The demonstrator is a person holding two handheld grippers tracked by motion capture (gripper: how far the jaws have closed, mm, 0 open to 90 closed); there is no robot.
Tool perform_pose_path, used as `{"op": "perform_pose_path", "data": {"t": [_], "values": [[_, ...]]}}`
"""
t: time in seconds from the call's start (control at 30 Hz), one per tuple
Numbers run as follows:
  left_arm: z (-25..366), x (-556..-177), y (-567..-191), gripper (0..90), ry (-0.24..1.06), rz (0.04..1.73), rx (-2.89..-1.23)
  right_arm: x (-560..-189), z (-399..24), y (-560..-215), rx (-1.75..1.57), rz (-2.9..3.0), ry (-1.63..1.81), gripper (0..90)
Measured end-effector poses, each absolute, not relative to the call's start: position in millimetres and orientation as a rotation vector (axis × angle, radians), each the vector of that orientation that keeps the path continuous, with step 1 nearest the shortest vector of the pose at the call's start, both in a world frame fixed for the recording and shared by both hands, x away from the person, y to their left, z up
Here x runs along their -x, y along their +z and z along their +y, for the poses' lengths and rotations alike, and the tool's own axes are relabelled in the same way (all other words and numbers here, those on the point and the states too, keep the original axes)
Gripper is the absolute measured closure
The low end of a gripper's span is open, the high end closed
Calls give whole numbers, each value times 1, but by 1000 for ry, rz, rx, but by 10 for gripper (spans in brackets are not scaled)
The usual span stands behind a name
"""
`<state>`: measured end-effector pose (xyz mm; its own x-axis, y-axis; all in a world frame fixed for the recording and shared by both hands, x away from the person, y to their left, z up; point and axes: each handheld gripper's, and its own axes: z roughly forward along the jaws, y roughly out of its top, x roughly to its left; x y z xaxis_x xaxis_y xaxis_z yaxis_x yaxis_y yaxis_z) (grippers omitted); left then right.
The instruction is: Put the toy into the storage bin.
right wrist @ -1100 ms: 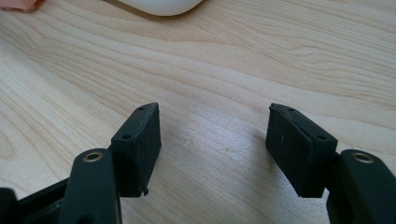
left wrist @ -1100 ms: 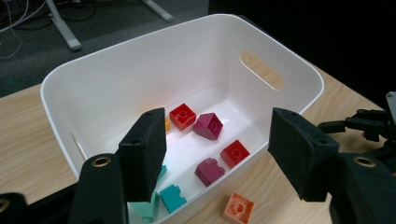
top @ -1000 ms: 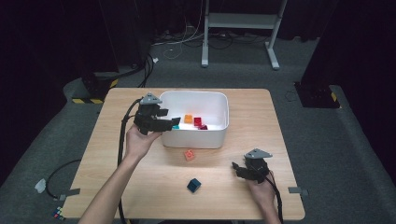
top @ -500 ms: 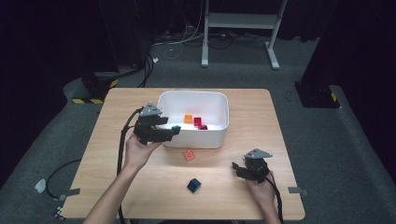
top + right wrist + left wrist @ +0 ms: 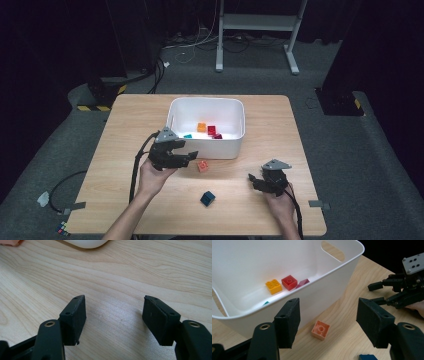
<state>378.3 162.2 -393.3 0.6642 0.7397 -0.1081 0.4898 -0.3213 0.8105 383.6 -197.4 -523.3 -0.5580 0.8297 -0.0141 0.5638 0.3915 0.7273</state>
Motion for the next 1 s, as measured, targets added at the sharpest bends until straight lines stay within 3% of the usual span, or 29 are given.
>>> {"op": "perform_pose_path", "data": {"t": [1.0], "values": [[145,-384,-478,357,291,1029,-2054,-384,-197,-523,-1206,2279,973,355]]}}
